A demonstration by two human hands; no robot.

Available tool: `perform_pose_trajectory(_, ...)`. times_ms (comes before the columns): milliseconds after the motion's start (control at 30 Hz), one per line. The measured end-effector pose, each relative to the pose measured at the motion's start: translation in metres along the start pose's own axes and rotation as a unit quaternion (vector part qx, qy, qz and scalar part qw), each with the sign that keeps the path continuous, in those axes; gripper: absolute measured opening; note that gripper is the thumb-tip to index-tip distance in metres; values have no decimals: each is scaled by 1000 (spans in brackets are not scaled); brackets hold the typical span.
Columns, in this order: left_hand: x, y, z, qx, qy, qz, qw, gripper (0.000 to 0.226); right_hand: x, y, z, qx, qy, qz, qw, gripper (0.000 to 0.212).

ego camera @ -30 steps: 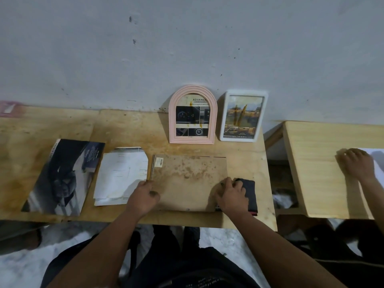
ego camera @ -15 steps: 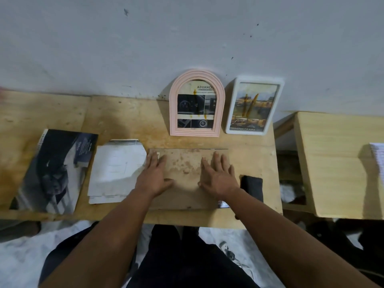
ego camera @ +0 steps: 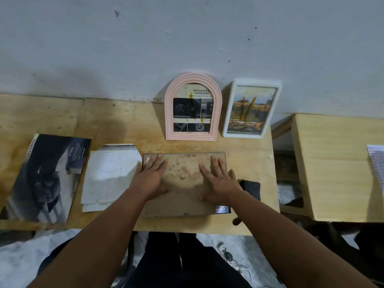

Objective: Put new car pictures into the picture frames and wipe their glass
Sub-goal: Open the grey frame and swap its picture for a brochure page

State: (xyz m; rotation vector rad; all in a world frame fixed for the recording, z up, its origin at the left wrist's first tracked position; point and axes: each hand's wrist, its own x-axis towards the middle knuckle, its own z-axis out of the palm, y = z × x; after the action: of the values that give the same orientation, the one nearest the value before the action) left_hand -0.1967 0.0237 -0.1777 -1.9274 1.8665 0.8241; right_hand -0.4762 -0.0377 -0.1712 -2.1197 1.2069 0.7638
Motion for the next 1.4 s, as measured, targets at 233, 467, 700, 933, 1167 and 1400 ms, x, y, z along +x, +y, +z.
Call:
perform_pose_trajectory(233,0,1,5,8,-6,-1,1000,107,3,3,4,9,10,-8,1000,119)
perform_pose_trajectory(467,-23,7,25,0,66,-20,998,85,2,-1,6,-22,39,1,999,125)
perform_pose_trajectory(700,-66,-14,64,17,99,8,995,88,-35,-4,33,-29,80,3,996,92)
perform_pose_trajectory(933,-78,-26,70,14,72,20,997,89,-36,1,33,-9,43,-3,999,101)
perform_pose_trajectory(1167,-76,-29,84,35,109,13,993,98,-29,3,45,19,50,15,998,103)
perform_pose_trajectory(1400,-75,-3,56,32,36,-40,998,89,-33,7,32,119,44,-22,992,99)
